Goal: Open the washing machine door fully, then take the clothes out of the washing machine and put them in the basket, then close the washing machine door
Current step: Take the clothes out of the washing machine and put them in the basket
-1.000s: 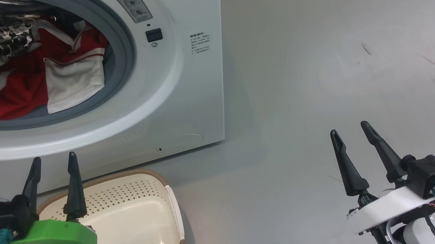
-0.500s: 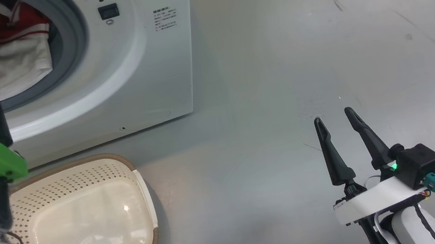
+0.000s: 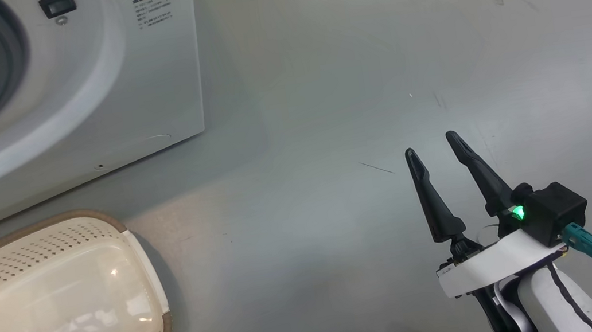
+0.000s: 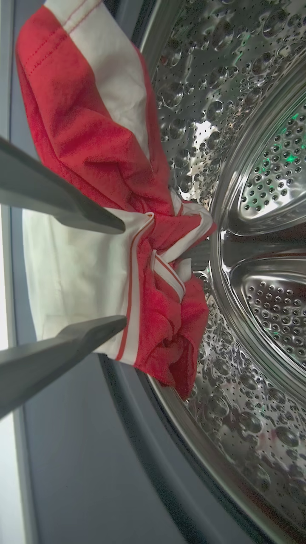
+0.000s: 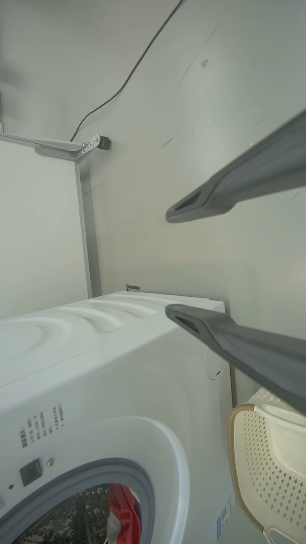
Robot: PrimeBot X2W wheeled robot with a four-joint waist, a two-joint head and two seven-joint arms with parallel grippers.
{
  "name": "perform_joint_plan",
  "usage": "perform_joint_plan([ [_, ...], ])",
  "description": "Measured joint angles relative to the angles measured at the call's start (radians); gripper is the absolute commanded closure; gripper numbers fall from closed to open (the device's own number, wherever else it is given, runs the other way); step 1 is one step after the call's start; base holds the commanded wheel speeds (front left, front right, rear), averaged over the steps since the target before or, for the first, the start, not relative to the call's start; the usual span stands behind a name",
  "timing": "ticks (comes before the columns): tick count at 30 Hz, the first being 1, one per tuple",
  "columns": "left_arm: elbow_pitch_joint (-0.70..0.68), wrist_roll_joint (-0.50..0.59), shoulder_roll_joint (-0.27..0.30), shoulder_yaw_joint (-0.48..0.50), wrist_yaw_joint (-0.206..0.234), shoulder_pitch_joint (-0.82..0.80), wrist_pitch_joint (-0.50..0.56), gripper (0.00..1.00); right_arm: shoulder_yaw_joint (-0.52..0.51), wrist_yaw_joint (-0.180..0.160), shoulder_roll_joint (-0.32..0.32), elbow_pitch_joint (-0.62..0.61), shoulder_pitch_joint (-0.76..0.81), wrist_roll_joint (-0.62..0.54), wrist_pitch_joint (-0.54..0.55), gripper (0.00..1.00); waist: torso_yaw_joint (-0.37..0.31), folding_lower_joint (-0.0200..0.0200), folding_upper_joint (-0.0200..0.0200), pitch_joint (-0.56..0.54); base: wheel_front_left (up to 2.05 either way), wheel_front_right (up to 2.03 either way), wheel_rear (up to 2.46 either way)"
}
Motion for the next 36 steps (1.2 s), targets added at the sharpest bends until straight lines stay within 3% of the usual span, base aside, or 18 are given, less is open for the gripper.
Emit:
perform_joint_plan([
  [5,0.07,0.03,0.038,-0.001,0.018,-0.035,0.053,0.0,0.009,0.0,0.002,0.001,-0.006,0.002,0.0,0.0,-0.035,0.0,0.0,0.027,0.0,0.0,0.0],
  [15,0.178,0.037,0.054,0.031,0.051,-0.124,0.117,0.0,0.018,-0.001,0.003,-0.002,-0.021,0.017,0.0,0.0,-0.079,0.0,0.0,0.069,0.0,0.0,0.0],
  [36,0.312,0.088,0.074,0.036,0.061,-0.264,0.152,0.0,0.061,-0.026,0.005,-0.016,-0.061,0.041,0.0,0.0,-0.099,0.0,0.0,0.111,0.0,0.0,0.0],
])
